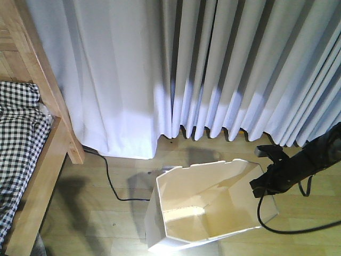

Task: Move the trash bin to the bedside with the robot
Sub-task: 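Lower the bin to the floor beside the bed with the right gripper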

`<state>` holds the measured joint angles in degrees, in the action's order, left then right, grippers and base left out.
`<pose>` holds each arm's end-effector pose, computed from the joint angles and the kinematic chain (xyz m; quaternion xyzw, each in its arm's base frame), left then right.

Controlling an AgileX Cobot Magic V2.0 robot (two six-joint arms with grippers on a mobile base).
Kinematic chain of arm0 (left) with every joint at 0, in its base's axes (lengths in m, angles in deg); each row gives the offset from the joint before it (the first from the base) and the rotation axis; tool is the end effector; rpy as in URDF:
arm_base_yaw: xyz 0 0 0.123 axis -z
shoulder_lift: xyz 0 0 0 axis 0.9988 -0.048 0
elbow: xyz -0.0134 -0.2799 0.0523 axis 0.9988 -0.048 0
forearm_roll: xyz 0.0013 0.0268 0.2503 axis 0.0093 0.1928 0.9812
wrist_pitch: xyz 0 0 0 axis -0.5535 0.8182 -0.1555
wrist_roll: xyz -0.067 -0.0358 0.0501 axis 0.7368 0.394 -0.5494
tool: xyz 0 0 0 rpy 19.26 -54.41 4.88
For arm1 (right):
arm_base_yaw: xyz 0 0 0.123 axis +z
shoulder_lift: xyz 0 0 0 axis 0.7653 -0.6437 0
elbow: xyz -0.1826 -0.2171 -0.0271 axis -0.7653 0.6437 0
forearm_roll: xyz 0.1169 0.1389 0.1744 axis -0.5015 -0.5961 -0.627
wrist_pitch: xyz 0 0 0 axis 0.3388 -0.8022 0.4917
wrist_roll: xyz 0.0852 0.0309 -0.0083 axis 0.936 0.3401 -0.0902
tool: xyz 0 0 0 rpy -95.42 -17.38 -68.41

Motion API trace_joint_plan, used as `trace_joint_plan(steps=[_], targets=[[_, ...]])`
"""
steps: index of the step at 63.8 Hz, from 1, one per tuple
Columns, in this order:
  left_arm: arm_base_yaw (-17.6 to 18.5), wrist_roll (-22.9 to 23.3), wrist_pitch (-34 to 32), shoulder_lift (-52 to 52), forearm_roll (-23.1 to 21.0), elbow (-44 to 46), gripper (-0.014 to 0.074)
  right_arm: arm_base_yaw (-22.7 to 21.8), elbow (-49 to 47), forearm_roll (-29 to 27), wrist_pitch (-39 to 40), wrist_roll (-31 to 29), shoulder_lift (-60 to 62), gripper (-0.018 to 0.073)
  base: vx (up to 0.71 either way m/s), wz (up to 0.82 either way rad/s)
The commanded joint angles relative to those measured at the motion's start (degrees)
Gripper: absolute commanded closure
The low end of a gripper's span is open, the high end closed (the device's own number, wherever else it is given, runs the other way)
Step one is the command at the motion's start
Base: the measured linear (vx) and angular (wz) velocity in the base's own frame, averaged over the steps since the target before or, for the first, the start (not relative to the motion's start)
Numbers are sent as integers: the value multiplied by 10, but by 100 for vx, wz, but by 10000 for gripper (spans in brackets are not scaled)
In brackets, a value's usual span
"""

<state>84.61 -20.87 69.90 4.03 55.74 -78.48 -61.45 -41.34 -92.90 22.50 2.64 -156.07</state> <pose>0.0559 0.0029 0.1924 -0.0251 0.7227 0.0108 0.6907 0.3250 -0.0293 -0.0583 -0.1099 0.9723 0.2041 0.0284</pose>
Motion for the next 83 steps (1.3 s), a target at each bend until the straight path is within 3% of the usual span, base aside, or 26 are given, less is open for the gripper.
trace_joint_plan(steps=[1,9,21,39,48,62,73,83], targets=[[0,3,-42,3,-1,14,603,-2,-31,-34,-68,35,11,564,0,0],[0,3,-42,3,-1,14,603,-1,-81,-19,-52,99,-38,564,0,0],[0,3,-42,3,-1,14,603,-1,-149,66,-17,203,-96,564,0,0],[0,3,-42,3,-1,14,603,-1,-277,183,-65,317,-191,564,0,0],[0,3,-42,3,-1,14,603,6,-333,191,-95,343,-230,564,0,0],[0,3,-42,3,-1,14,603,51,-391,236,-104,376,-275,561,0,0],[0,3,-42,3,-1,14,603,53,-427,235,-98,441,-310,554,0,0],[0,3,-42,3,-1,14,603,53,-443,235,-98,448,-332,538,0,0]])
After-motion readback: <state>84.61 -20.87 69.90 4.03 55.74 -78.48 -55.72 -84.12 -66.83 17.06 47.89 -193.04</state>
